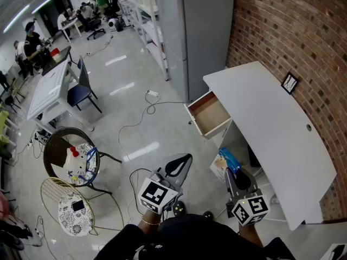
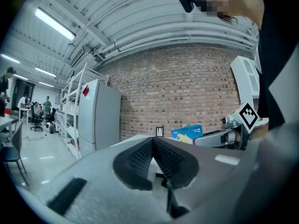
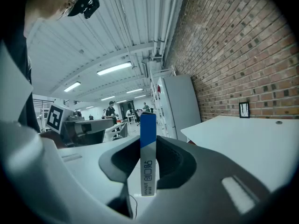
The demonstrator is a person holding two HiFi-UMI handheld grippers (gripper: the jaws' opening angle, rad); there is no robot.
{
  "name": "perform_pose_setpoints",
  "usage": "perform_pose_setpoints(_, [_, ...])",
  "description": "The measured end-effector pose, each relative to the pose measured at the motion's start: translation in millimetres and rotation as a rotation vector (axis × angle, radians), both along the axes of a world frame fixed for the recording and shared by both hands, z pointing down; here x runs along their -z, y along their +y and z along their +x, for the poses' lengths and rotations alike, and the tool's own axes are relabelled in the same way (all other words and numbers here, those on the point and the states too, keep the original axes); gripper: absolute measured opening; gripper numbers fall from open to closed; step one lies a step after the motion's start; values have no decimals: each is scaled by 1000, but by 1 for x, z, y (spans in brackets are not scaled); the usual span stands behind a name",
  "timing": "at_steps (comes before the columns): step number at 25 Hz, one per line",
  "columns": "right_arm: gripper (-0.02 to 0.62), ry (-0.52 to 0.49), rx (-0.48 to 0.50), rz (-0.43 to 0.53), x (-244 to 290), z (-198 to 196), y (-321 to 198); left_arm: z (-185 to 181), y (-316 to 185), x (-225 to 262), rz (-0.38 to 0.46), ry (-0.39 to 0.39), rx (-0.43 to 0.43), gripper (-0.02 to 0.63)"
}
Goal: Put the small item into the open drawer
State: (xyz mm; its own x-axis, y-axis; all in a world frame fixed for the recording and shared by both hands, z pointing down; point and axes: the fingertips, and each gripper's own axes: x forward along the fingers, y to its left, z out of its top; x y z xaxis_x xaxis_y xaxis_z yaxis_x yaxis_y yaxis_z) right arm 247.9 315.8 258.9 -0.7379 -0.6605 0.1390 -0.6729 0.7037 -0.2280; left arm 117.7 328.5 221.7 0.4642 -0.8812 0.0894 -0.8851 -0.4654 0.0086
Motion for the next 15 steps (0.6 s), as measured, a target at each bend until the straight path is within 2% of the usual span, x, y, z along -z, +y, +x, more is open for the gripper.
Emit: perform_pose_setpoints(15, [103, -28, -20, -19, 1, -5, -3, -6, -2, 1, 16, 13, -11, -9])
